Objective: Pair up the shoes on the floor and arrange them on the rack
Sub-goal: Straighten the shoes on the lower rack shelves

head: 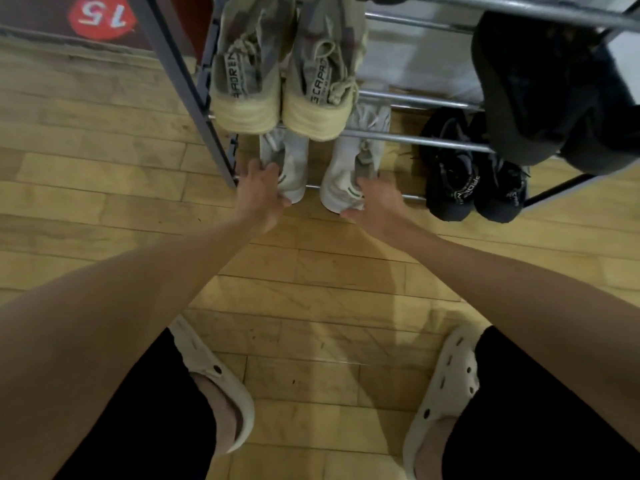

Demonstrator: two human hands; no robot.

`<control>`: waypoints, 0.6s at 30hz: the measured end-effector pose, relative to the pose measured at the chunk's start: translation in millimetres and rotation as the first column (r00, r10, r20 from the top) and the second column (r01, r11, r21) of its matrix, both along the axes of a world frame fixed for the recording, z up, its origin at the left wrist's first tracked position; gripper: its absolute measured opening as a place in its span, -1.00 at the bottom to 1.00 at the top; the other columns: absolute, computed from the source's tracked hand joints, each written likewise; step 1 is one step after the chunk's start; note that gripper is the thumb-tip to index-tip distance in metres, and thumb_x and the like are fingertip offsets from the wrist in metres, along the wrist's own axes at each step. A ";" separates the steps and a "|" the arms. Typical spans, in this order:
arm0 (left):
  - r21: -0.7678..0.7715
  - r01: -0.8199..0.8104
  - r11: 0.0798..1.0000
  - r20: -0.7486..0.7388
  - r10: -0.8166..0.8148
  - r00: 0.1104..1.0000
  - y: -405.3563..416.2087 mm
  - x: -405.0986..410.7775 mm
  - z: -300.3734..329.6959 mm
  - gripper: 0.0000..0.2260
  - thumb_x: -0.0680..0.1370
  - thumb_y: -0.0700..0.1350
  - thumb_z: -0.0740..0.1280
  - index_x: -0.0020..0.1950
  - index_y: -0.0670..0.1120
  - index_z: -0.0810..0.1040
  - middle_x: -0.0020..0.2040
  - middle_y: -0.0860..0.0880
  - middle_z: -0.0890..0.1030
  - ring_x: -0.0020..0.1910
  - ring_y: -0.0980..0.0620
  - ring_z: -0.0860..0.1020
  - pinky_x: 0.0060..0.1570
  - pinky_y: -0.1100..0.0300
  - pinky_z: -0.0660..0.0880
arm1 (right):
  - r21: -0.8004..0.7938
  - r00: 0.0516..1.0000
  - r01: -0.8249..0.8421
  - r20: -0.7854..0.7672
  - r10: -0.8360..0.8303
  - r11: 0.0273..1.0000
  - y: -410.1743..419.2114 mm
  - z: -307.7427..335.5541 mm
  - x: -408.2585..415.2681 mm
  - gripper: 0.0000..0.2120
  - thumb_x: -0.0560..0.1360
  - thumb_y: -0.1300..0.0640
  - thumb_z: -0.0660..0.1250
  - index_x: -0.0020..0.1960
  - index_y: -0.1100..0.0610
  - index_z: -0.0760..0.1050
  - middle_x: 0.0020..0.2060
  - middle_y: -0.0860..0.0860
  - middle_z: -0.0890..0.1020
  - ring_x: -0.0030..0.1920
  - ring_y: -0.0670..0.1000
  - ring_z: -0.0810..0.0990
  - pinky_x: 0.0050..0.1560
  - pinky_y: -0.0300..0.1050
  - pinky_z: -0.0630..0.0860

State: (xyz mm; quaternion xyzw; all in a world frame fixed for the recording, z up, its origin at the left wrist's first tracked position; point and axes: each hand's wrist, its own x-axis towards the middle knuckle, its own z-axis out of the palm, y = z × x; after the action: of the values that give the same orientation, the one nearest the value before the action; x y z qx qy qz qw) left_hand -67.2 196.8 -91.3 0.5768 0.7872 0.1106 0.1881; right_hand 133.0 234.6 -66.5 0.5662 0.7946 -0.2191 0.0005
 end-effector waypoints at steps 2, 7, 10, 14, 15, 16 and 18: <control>0.036 0.053 0.998 0.010 -0.053 0.999 -2.0 15.3 5.5 -0.68 0.44 -0.17 0.46 0.10 -0.22 0.44 0.19 -0.23 0.42 0.14 -0.23 0.43 0.09 0.01 0.38 | 0.046 0.998 0.053 -0.016 -0.053 0.998 -7.1 3.9 19.2 -0.63 0.43 0.04 0.46 0.14 0.18 0.47 0.12 0.15 0.43 -0.07 0.10 0.49 -0.15 -0.17 0.35; 0.030 0.095 0.995 0.146 -0.099 0.984 11.3 50.6 18.0 -0.58 0.42 -0.17 0.48 0.22 -0.21 0.45 0.24 -0.20 0.45 0.20 -0.18 0.44 0.14 0.04 0.38 | 0.057 0.993 0.103 -0.068 -0.099 0.993 -7.8 19.2 49.7 -0.58 0.41 0.04 0.48 0.20 0.14 0.46 0.07 0.09 0.36 -0.15 0.05 0.41 -0.08 -0.17 0.39; -0.018 0.089 0.996 0.276 -0.080 0.958 21.3 54.1 31.9 -0.53 0.43 -0.20 0.40 0.34 -0.11 0.44 0.21 -0.16 0.53 0.22 -0.16 0.48 0.15 0.05 0.43 | 0.080 0.995 0.070 -0.080 -0.063 0.994 -9.5 23.3 50.5 -0.46 0.41 0.03 0.48 0.31 0.12 0.39 0.05 0.09 0.37 -0.10 0.10 0.47 -0.10 -0.16 0.39; 0.056 -0.082 0.995 0.403 0.053 0.914 11.6 41.3 49.7 -0.74 0.50 -0.06 0.31 0.16 -0.09 0.58 0.12 -0.08 0.59 0.19 -0.09 0.48 0.20 0.08 0.37 | 0.098 0.992 0.018 -0.125 -0.005 0.995 -13.2 23.9 31.7 -0.43 0.42 0.01 0.47 0.34 0.11 0.35 0.07 0.16 0.45 -0.04 0.16 0.52 -0.14 -0.14 0.39; 0.013 -0.116 0.993 0.525 0.092 0.846 6.0 38.5 52.7 -0.75 0.52 0.04 0.30 0.08 -0.08 0.59 0.06 -0.07 0.61 0.09 -0.04 0.53 0.09 0.13 0.44 | 0.106 0.990 0.001 -0.142 0.014 0.994 -15.4 23.7 24.4 -0.43 0.41 0.02 0.48 0.33 0.12 0.37 0.06 0.17 0.47 -0.04 0.16 0.53 -0.14 -0.13 0.39; -0.060 -0.140 0.988 0.646 0.145 0.749 -0.4 37.7 56.1 -0.72 0.53 0.11 0.31 0.02 -0.08 0.59 -0.02 -0.06 0.62 -0.05 0.03 0.57 -0.07 0.21 0.49 | 0.112 0.987 -0.011 -0.156 0.028 0.994 -18.0 23.3 16.7 -0.44 0.39 0.03 0.49 0.30 0.14 0.39 0.04 0.17 0.49 -0.05 0.16 0.53 -0.15 -0.12 0.40; -0.167 -0.206 0.964 0.748 0.260 0.611 -10.5 36.6 59.8 -0.66 0.49 0.15 0.38 0.03 -0.11 0.59 -0.09 -0.05 0.63 -0.21 0.09 0.59 -0.34 0.30 0.49 | 0.127 0.985 -0.021 -0.169 0.043 0.992 -22.5 22.8 0.9 -0.51 0.36 0.06 0.50 0.20 0.18 0.42 0.01 0.18 0.53 -0.04 0.17 0.54 -0.18 -0.12 0.36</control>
State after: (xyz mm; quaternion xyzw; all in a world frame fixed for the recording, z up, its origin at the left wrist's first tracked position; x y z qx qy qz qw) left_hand -30.6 186.3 -31.5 0.3625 0.7053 0.3414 0.5046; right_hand 134.0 212.1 -43.7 0.5314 0.8128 -0.2169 -0.0997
